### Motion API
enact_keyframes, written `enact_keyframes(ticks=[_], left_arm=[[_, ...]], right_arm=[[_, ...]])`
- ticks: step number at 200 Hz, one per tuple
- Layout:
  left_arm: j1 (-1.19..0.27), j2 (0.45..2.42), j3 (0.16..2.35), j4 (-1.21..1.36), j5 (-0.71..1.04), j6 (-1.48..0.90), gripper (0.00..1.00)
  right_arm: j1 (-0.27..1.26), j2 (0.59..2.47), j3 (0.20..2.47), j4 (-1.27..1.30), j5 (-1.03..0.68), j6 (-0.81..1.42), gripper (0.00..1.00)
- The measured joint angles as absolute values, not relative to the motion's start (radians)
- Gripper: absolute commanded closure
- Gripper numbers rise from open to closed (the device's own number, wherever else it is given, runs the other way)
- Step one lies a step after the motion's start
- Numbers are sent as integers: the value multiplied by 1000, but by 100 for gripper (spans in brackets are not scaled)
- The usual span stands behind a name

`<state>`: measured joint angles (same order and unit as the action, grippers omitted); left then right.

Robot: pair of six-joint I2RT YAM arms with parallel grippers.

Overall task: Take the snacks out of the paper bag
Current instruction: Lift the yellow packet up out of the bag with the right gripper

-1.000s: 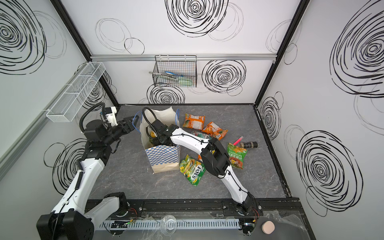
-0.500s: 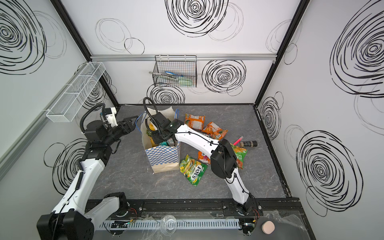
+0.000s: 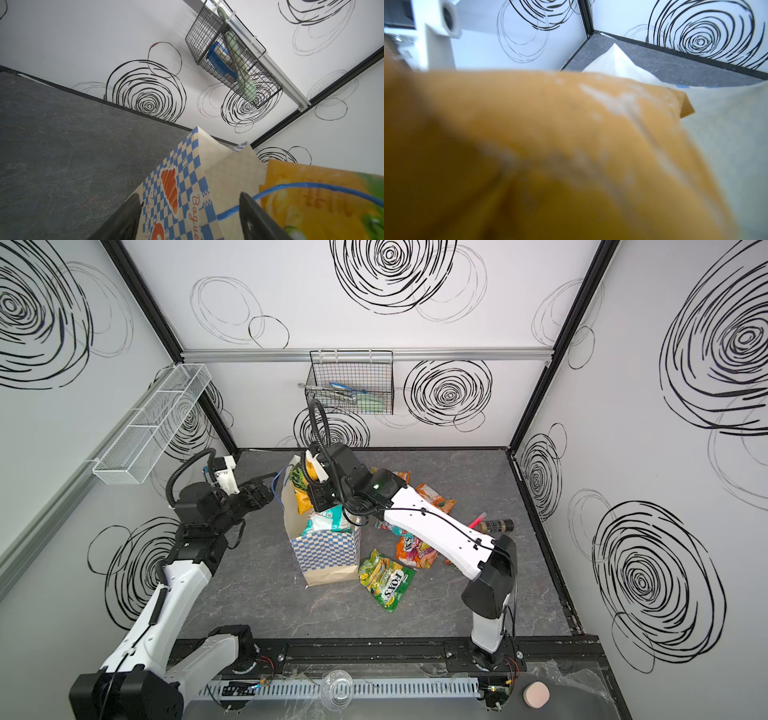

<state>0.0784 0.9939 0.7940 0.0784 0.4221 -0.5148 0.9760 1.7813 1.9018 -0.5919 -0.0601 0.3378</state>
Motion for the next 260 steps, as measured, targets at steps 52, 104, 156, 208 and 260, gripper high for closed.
enact_keyframes(ticks=[52,104,156,208,260], left_arm=[[64,974,855,7,361,-497,20],[45,894,959,-29,345,-503,17],[-100,863,1056,-80,329,-493,5],[-253,830,1137,-95,325,-460,3],[-408,819,1140,-50,419,-441,4]], right_arm=[[978,1672,1822,-511,-51,327,100],[978,1668,1847,-474,-37,300,100],[977,1699,2032,-482,-36,268,100],[976,1712,2183,-506,-14,226,100],[958,1700,2213,-550,42,171,100]])
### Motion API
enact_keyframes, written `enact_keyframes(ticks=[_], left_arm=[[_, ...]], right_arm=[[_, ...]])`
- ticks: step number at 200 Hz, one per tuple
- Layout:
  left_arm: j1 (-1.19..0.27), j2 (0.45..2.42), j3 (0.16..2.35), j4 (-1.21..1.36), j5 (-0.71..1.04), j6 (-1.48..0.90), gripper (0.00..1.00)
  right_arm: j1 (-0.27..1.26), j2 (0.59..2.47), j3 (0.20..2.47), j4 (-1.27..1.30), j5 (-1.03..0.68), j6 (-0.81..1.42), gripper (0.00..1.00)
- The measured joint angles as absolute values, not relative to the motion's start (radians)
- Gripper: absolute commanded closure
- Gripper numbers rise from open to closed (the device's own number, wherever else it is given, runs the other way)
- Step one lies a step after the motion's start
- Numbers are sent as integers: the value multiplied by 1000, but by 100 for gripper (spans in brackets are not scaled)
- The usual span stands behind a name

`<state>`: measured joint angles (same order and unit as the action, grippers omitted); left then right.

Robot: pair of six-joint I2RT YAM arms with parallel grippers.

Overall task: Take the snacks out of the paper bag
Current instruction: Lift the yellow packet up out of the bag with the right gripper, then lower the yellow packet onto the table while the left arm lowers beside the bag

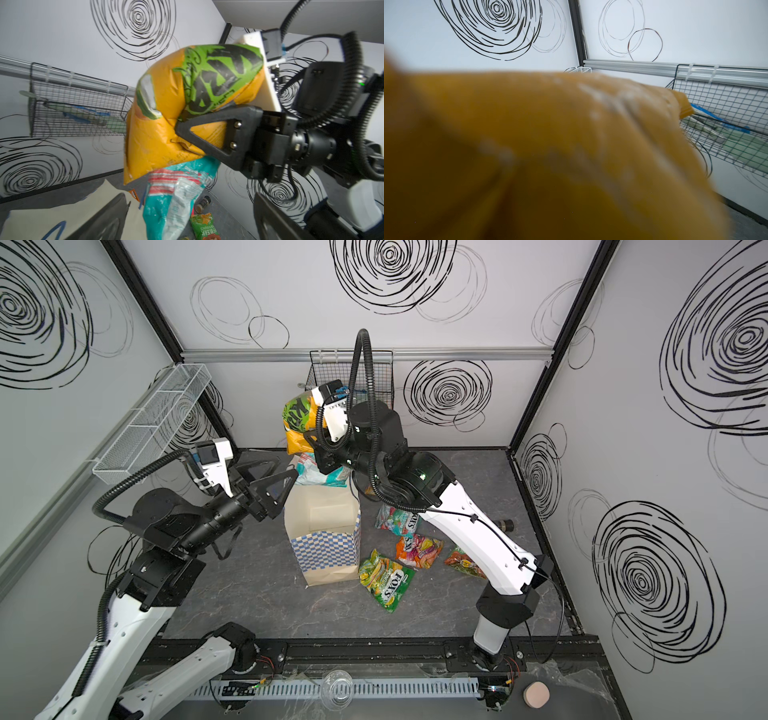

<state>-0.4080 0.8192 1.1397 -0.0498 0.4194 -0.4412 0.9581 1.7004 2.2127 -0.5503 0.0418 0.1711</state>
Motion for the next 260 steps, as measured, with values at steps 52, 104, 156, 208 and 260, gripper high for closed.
enact_keyframes(ticks=[52,104,156,208,260], left_arm=[[-625,856,1177,-47,468,-342,4],[-851,926,1218,-115,422,-194,4],[-1025,995,1270,-210,320,-49,4],[-1256,1025,1262,-298,83,85,4],[-1312,1024,1195,-347,-49,110,4]], right_arm=[[903,1581,2165,-568,99,147,100],[779,1354,1986,-532,133,149,100],[601,1202,1784,-495,123,177,100],[421,1073,1480,-435,44,252,100],[260,1045,1146,-344,-95,342,100]])
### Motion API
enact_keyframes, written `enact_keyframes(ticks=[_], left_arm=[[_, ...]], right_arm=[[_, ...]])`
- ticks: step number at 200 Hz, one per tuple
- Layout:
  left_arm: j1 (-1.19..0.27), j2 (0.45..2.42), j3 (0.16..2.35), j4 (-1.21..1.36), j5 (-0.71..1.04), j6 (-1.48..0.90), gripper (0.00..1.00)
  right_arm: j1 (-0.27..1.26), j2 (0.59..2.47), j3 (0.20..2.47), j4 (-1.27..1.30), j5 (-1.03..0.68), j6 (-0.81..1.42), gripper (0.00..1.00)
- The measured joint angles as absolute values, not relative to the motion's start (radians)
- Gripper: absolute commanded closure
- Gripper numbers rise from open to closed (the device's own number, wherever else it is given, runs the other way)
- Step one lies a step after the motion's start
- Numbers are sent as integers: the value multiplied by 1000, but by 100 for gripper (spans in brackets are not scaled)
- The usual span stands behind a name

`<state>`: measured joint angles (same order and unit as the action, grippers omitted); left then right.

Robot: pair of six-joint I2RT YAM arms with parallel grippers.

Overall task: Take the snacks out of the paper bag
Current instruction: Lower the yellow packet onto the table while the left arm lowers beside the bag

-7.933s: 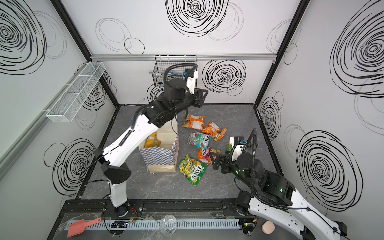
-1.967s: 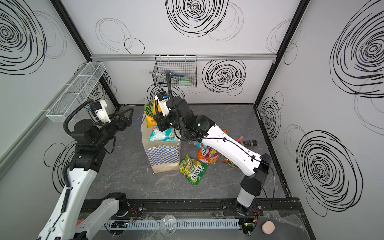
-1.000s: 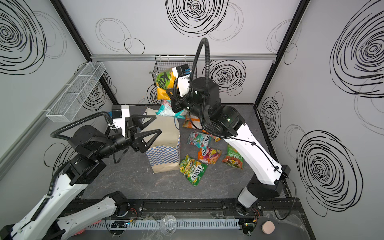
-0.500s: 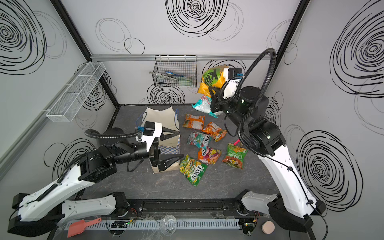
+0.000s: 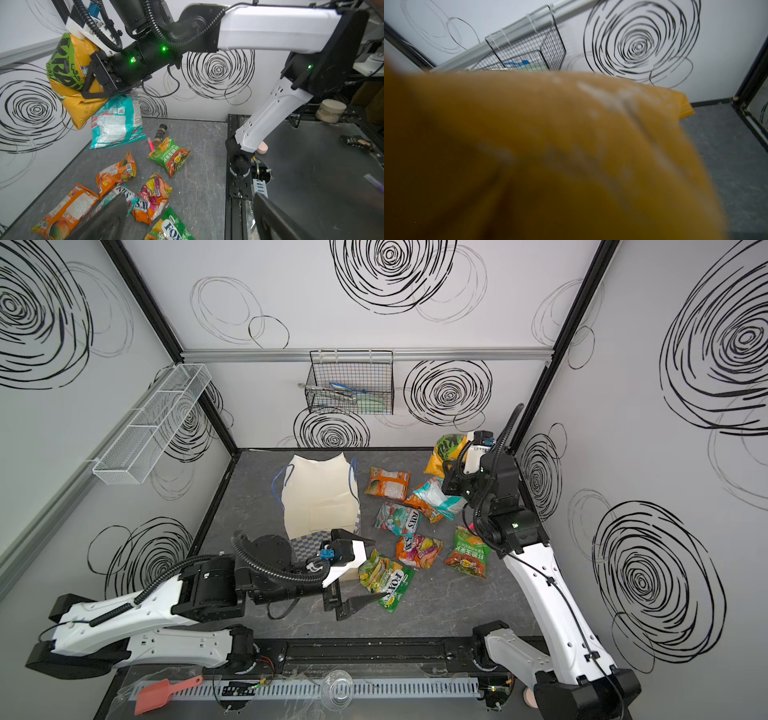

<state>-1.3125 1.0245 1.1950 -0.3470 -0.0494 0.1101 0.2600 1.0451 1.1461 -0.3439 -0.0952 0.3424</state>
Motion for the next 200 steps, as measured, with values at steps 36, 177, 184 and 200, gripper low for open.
enact_keyframes(ticks=[36,177,184,200], left_arm=[[-1315,1004,1117,-353,-82,101,4],[-1316,900,995,-334,-170,28,4],[-1316,900,995,-334,-172,27,4],[-1316,900,995,-334,-173,25,4]], right_arm=[[170,1068,984,-268,-158,370,100],[104,1392,818,-67,-172,377,86],[104,1412,829,-69,-172,378,83],[104,1450,849,-69,-174,382,77]])
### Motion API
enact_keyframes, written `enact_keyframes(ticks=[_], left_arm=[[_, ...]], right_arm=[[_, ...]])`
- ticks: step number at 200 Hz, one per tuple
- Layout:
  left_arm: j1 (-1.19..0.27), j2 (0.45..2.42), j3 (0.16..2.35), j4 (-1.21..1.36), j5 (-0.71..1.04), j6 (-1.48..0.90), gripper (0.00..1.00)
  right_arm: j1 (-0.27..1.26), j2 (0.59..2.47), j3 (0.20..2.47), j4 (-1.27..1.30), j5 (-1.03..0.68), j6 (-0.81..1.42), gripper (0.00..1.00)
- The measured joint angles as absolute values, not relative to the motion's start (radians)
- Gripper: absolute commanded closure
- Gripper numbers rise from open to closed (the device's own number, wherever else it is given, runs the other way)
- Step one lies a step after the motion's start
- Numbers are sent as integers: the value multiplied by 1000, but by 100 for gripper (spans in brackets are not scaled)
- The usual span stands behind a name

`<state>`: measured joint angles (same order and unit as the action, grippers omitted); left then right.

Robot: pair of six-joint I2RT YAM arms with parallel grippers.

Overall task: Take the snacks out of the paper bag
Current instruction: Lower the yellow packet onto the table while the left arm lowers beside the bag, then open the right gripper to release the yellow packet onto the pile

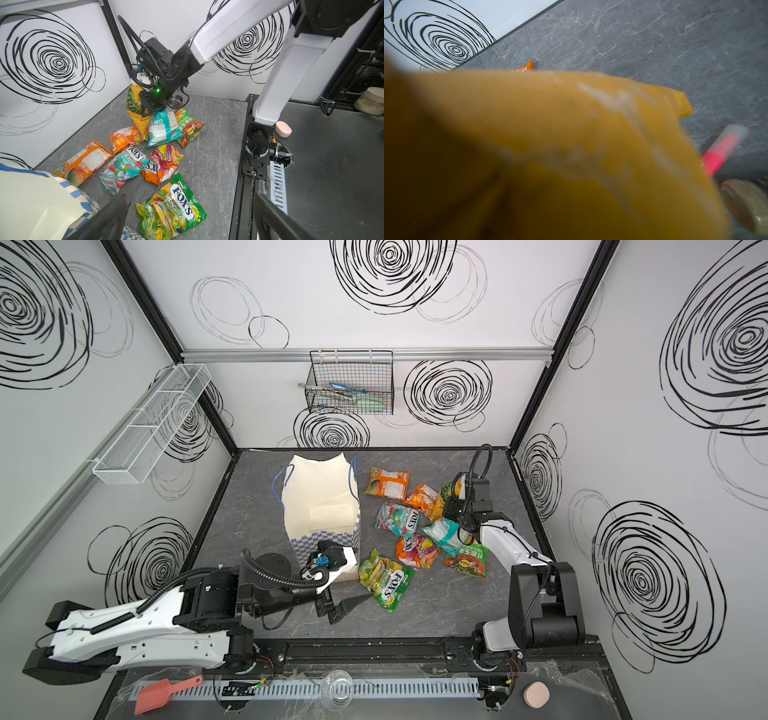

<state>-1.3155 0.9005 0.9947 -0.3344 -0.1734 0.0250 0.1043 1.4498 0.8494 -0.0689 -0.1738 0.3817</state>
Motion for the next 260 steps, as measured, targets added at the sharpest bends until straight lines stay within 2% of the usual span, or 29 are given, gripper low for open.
enact_keyframes(ticks=[20,40,77,122,132,159,217,240,260], left_arm=[[-1316,902,995,-335,-173,22,4],[-1316,905,995,-336,-176,21,4],[-1316,900,995,-334,-182,18,4],[-1316,857,986,-319,-192,18,4],[-1316,844,985,-311,-197,17,4],[-1316,819,984,-290,-209,16,4],[-1317,789,983,-273,-260,9,4],[-1317,748,983,-251,-332,5,4],[-1312,700,977,-212,-465,-3,3]], right_arm=[[104,1475,860,-67,-180,390,71],[105,1499,873,-67,-187,400,58],[121,1512,879,-68,-174,400,43],[137,1454,879,-89,-109,395,16],[141,1428,879,-96,-93,393,13],[145,1359,879,-108,-65,383,9],[145,1202,878,-118,-41,353,8],[145,1119,876,-110,-18,347,8],[144,1059,858,-75,19,347,7]])
